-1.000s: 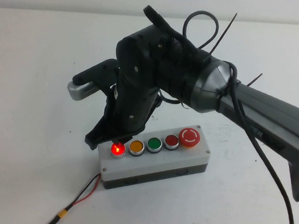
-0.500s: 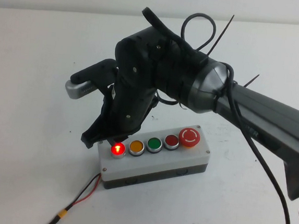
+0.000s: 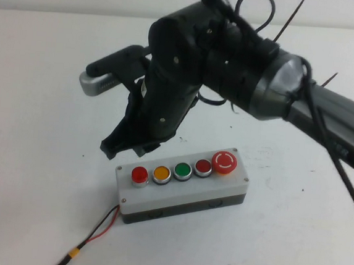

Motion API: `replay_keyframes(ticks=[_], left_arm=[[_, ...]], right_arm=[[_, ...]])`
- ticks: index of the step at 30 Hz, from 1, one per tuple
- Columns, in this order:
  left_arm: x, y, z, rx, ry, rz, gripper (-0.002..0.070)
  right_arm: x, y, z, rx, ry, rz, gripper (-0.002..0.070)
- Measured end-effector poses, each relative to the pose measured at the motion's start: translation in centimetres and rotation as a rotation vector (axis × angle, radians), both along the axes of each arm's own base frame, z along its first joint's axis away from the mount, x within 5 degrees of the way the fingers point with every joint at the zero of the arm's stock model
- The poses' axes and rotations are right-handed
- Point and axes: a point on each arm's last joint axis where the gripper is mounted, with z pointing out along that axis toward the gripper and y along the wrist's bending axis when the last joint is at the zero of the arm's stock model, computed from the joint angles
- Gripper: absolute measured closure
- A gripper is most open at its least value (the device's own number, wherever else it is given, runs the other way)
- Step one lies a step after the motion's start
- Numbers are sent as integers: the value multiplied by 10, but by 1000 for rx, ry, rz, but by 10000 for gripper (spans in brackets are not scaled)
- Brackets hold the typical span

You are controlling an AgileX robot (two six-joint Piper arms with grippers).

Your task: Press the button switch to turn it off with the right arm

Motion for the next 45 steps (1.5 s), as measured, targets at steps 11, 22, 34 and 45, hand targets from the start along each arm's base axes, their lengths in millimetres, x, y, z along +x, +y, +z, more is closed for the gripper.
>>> replay_keyframes(ticks=[11, 22, 34, 45], left_arm=[[0, 0, 0, 0, 0, 0, 677], [0, 0, 0, 0, 0, 0, 677], [0, 0, 0, 0, 0, 0, 677], [0, 0, 0, 0, 0, 0, 677]], right_arm=[[-34, -42, 92, 128, -145, 16, 691], [-93, -115, 97, 63, -127, 2, 691], [-140, -176, 53, -51, -89, 2, 692], [-131, -179, 47, -37, -167, -15, 692]])
